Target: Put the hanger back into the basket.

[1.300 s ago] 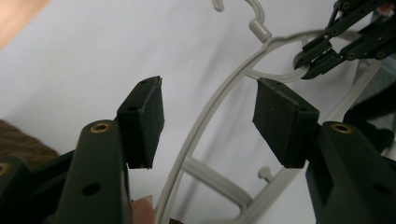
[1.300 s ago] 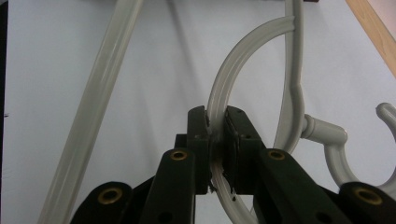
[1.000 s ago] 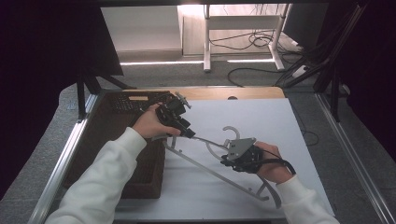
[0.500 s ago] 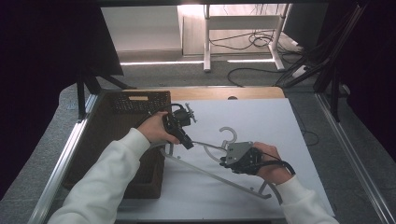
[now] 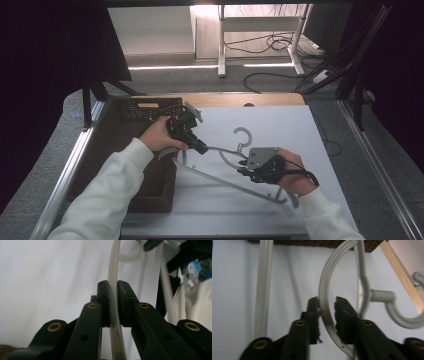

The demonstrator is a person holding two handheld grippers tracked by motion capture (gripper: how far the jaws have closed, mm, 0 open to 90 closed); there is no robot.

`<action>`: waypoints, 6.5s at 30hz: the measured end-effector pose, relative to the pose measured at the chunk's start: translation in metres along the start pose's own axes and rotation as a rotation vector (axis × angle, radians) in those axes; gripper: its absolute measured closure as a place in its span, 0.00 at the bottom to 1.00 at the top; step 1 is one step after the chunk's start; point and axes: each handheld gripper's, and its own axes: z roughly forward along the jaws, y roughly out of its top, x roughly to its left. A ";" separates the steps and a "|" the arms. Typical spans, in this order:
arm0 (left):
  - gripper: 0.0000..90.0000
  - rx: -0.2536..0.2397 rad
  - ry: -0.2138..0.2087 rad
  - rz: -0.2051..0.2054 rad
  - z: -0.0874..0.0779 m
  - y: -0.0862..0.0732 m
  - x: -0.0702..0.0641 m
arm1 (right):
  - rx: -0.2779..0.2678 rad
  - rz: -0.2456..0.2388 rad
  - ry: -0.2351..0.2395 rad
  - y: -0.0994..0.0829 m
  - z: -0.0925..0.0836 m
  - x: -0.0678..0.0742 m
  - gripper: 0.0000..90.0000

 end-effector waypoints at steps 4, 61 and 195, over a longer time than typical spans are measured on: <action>0.91 -0.043 0.018 -0.003 -0.011 -0.005 -0.001 | -0.034 0.027 -0.023 0.000 -0.006 -0.002 0.66; 0.91 -0.512 0.494 -0.253 -0.123 -0.161 -0.049 | -0.103 0.231 -0.124 -0.040 -0.027 -0.016 0.51; 0.34 -0.562 0.461 -0.346 -0.031 -0.166 -0.073 | -0.036 0.519 -0.185 -0.053 -0.023 -0.029 0.31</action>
